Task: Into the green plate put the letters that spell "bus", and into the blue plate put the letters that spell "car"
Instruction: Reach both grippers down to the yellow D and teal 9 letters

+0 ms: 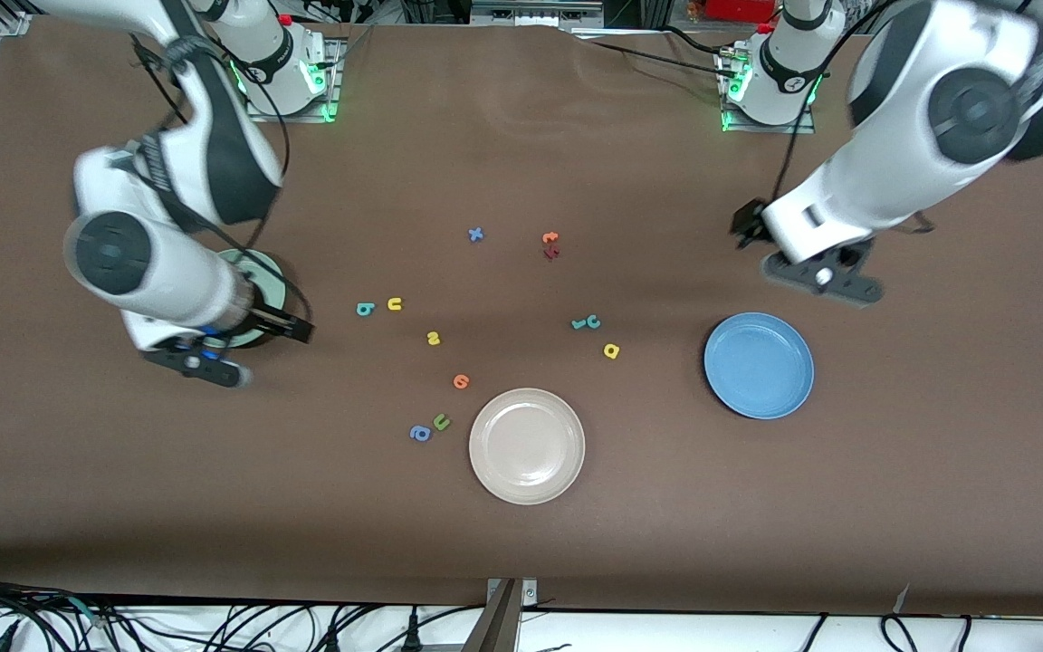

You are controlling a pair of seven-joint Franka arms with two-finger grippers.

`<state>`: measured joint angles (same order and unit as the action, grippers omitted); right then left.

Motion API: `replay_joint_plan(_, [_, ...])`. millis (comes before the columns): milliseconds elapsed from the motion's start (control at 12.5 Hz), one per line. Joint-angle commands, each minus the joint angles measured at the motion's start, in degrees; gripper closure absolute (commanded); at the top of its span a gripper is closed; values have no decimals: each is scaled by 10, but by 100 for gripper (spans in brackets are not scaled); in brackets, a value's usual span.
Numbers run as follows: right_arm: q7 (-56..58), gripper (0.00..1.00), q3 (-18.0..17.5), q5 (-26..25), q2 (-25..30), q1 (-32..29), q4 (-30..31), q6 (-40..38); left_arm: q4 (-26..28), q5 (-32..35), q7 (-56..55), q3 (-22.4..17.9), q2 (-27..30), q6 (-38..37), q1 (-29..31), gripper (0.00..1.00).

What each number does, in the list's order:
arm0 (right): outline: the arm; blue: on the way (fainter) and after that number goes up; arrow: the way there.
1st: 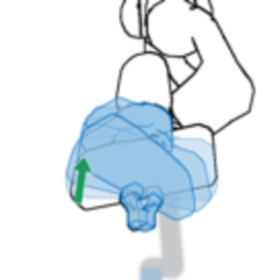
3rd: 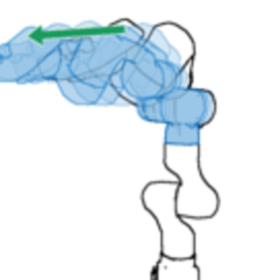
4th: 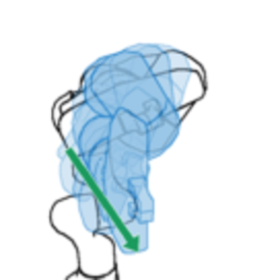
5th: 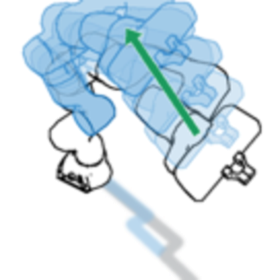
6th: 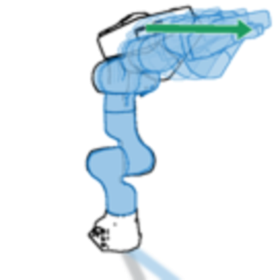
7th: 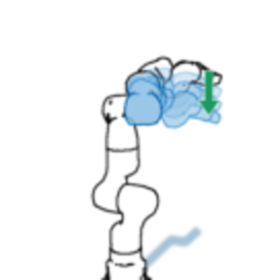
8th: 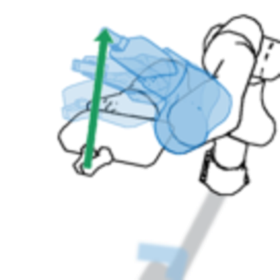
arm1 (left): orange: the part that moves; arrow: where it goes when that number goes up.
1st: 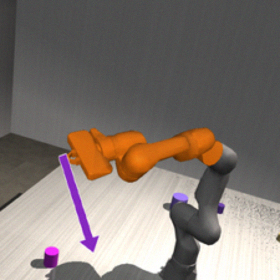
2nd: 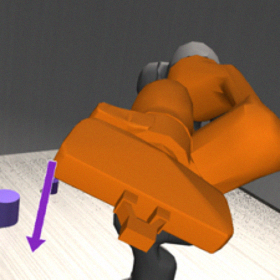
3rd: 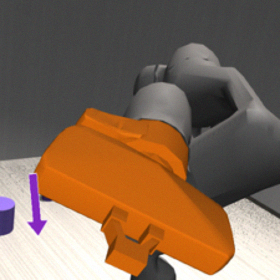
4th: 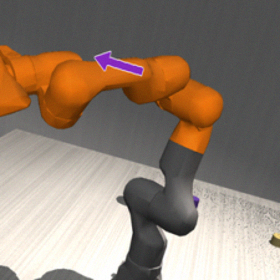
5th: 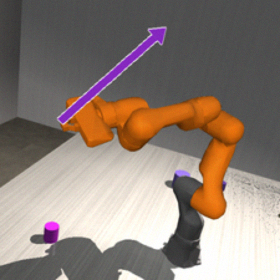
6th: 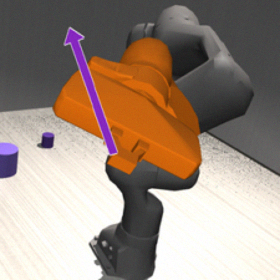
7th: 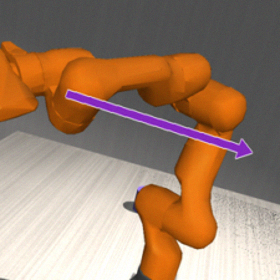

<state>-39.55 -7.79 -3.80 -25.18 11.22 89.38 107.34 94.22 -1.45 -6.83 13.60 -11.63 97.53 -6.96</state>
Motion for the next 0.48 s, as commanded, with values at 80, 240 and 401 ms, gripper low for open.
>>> replay_joint_plan(80, [-70, 1, 2, 2, -14, 15, 93, 136, -16, -1, -102, -2, -93, 99, -56, 0])
replay_joint_plan(240, [-90, 1, 2, 2, -15, 16, 155, 199, -15, 0, -130, -2, -146, 185, -73, 0])
replay_joint_plan(401, [-108, 1, 2, 2, -14, 16, 216, 268, -11, 25, -137, -3, -196, 245, -93, 1])
